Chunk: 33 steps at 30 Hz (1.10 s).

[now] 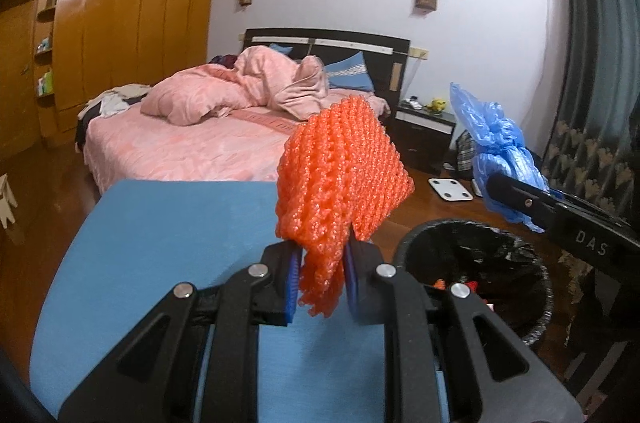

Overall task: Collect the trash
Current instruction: 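Lift and carry the orange sleeve and blue bag over the black bin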

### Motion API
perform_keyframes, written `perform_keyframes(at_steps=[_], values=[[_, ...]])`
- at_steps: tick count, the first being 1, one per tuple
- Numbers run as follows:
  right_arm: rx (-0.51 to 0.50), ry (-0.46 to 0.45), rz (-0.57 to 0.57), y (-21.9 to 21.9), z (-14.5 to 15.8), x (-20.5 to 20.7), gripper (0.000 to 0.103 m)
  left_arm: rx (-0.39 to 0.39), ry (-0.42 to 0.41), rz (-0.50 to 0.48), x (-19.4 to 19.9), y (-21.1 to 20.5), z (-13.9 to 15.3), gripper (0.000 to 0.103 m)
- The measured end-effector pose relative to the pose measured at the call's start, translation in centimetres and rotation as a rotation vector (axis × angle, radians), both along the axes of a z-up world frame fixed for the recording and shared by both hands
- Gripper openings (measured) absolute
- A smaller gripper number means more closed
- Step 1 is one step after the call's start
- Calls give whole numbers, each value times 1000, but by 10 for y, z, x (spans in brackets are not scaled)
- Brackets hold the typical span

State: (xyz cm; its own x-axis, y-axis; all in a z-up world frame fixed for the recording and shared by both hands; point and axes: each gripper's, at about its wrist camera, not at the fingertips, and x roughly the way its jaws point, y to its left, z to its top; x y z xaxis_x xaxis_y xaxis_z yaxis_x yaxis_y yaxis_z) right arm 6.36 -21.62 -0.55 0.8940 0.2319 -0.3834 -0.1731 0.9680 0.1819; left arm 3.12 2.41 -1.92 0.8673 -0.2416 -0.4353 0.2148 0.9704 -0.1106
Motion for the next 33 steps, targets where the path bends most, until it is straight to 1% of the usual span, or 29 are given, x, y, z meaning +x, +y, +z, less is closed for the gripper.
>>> perform_keyframes(at_steps=[9, 15, 25, 33], values=[[-17, -43, -51, -19, 11, -30, 49, 5, -40, -70, -22, -29, 13, 18], [-31, -49, -100, -35, 13, -45, 49, 3, -37, -123, -24, -49, 14, 18], [-41, -12, -226, -87, 2, -52, 49, 24, -33, -226, -15, -98, 8, 18], [-44, 32, -297, -120, -13, -44, 49, 48, -4, -293, 3, -138, -8, 19]])
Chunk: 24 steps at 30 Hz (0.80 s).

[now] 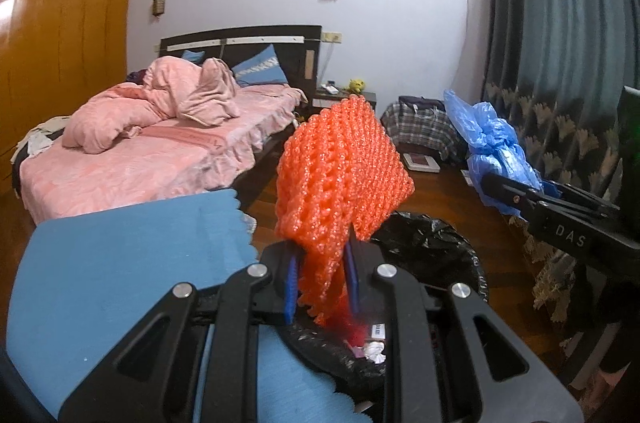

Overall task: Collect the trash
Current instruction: 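Lift and carry the orange sleeve and blue bag over the black bin, then open both tools to drop the sleeve and blue bag into the bin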

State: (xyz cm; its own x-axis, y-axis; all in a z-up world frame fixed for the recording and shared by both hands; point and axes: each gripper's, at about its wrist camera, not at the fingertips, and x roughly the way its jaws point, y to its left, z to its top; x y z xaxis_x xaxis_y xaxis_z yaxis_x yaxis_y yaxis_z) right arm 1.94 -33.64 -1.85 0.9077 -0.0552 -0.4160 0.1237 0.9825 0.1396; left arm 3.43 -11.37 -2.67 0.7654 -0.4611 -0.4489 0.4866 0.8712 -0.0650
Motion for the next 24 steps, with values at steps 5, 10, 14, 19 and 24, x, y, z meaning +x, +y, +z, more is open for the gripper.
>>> perform_keyframes(at_steps=[5, 10, 14, 19, 24], values=[[1, 48, -25, -14, -17, 10, 49, 24, 36, -36, 17, -24, -18, 19], [3, 102, -42, -24, -39, 23, 49, 51, 84, -60, 38, -46, -43, 19], [9, 143, -42, -33, -57, 33, 53, 60, 121, -81, 52, -58, -56, 26], [-3, 188, -74, -38, -74, 36, 77, 40, 204, -113, 66, -58, -73, 58], [-2, 192, -99, -43, -78, 29, 96, 50, 204, -79, 63, -38, -80, 71]])
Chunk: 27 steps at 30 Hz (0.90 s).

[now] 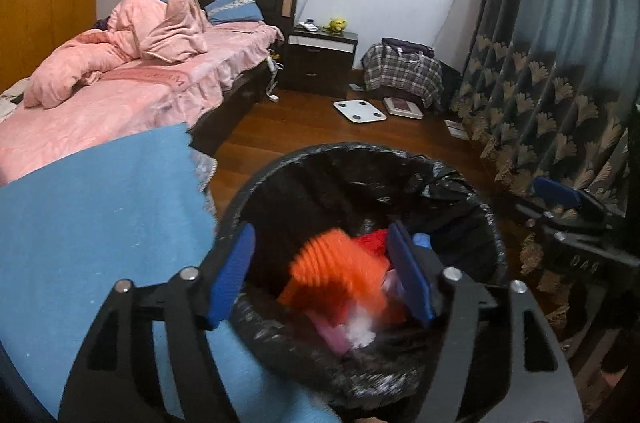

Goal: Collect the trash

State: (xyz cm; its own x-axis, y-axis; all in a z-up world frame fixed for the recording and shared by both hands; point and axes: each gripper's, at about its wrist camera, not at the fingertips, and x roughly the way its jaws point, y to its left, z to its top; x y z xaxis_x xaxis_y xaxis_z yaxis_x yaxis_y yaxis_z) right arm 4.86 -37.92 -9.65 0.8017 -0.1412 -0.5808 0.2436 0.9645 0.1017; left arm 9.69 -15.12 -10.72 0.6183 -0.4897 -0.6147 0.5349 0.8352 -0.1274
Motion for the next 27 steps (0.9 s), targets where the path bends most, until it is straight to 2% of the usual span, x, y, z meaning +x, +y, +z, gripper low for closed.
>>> perform_keyframes(at_steps=[2, 8, 20, 27], values=[[9, -5, 7, 2, 3, -4, 97, 9, -19, 28, -5, 12, 2, 79], [42, -22, 54, 10, 23, -10, 97, 30, -73, 99, -23, 47, 20, 90], [47, -83, 143, 63, 82, -44, 97, 13, -156, 188, -70, 84, 76, 95], [26, -112, 180, 82, 102, -60, 97, -9, -196, 225, -89, 98, 99, 95]])
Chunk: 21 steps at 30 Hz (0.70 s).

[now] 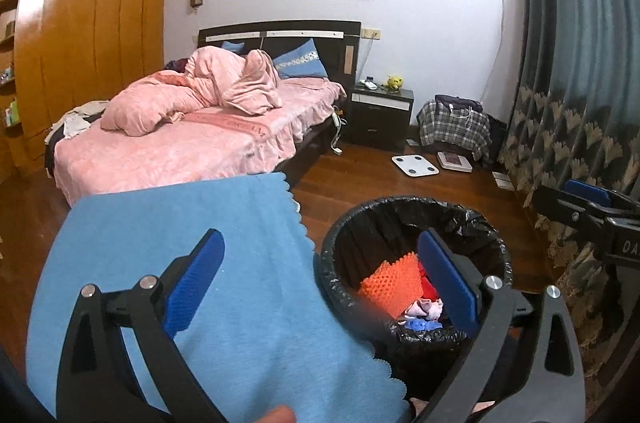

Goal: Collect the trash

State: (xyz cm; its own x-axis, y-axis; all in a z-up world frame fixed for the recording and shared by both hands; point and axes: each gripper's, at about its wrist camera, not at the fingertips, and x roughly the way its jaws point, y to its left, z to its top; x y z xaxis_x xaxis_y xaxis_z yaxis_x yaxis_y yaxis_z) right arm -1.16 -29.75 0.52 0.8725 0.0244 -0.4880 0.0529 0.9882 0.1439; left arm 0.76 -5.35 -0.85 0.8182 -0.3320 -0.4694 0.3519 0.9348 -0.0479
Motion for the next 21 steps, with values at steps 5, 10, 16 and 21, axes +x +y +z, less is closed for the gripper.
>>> perform_keyframes(at_steps=[5, 10, 16, 21], values=[[-11, -8, 19, 8, 4, -6, 97, 9, -18, 12, -9, 2, 11, 95], [-18, -7, 22, 14, 3, -9, 97, -7, -25, 17, -15, 6, 16, 95], [-19, -10, 26, 16, 4, -11, 97, 2, -31, 7, -19, 3, 18, 95], [-19, -11, 25, 17, 3, -11, 97, 6, -34, 3, -20, 1, 18, 95]])
